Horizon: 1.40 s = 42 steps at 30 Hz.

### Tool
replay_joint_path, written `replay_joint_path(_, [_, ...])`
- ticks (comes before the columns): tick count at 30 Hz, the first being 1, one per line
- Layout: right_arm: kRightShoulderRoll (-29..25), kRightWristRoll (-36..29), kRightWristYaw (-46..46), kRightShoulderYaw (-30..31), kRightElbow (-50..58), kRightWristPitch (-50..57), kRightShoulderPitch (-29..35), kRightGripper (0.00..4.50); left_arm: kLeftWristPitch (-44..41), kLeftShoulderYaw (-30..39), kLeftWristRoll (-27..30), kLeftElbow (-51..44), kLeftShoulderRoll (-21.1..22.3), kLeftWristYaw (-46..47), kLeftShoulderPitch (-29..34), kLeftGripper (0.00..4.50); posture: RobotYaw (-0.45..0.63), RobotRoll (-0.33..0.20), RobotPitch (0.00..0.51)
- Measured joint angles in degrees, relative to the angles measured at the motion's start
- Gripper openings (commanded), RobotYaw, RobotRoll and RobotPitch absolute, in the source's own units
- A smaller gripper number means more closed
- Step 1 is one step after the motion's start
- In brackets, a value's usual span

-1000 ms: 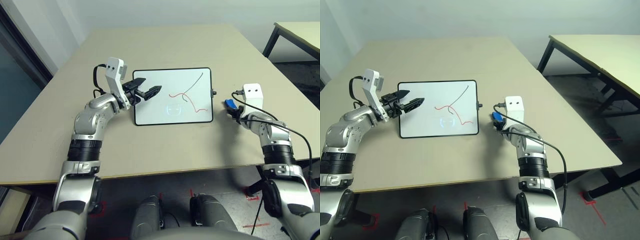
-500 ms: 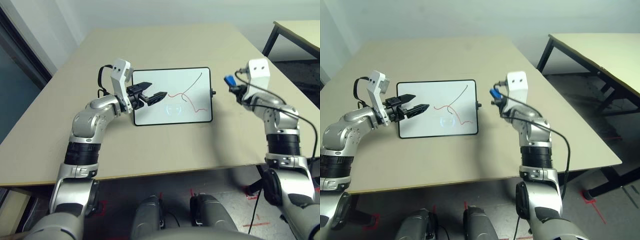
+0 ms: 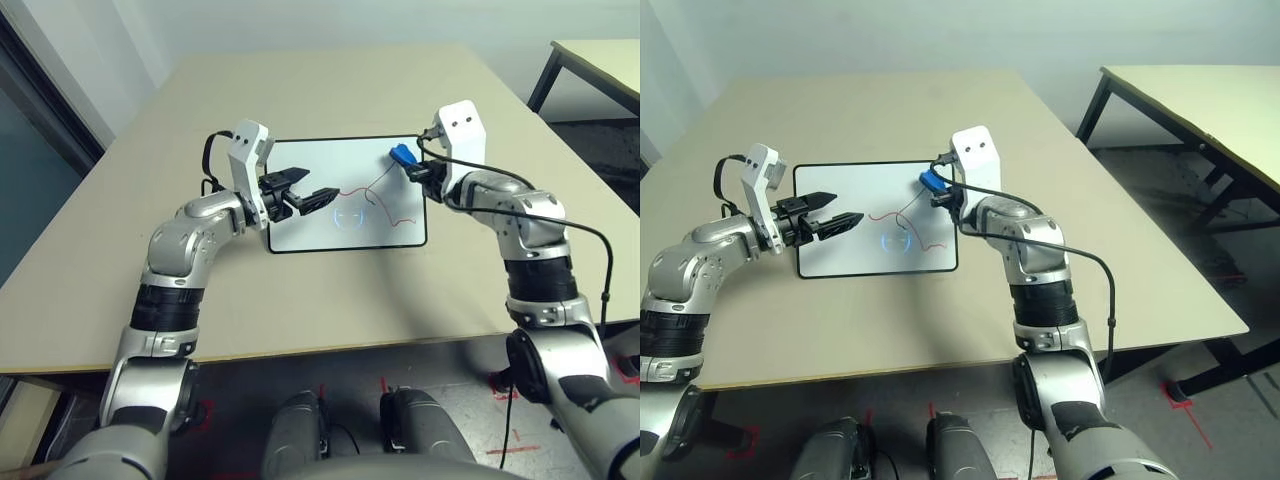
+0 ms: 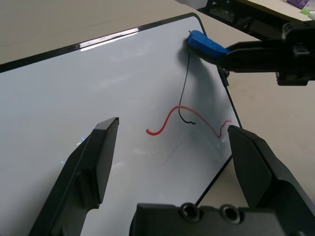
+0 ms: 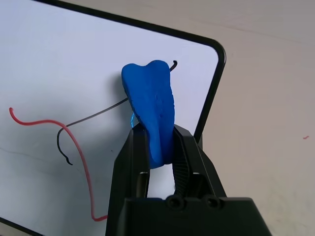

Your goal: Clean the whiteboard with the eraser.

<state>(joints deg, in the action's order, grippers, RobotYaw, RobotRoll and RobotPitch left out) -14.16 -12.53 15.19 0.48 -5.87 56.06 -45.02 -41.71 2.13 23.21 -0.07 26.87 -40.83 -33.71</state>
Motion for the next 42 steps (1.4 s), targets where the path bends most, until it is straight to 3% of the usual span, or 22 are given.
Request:
replay_joint_path(9, [1.2,0.1,0.1,1.0,1.6,1.0,2.0,0.62,-0.7,0.0,0.1,-0.2,0.0,0.4,0.4,4.50,-0.09,0.000,0.043])
replay_joint_path(21, [0.1,1.8,-1.8,-2.4,-4.4,-4.7,-2.0,0.62,-0.7,0.0,1.0,-0.2,-0.1,0.4,0.4,4.50,-0.09,0.000,0.044])
replay_joint_path(34, [4.3,1.5,-1.4,1.0,3.8,0.7,4.1,0.62,-0.7,0.0,1.2,-0.1,0.1,0.3,0.4,4.50,-0.09,0.000,0.040])
replay_joint_path(42, [3.0,1.9,-1.5,-0.1,-0.2,-1.6,1.9,0.62,-0.5,0.0,1.2,0.0,0.1,0.1,0.4,4.50,-0.09,0.000,0.042])
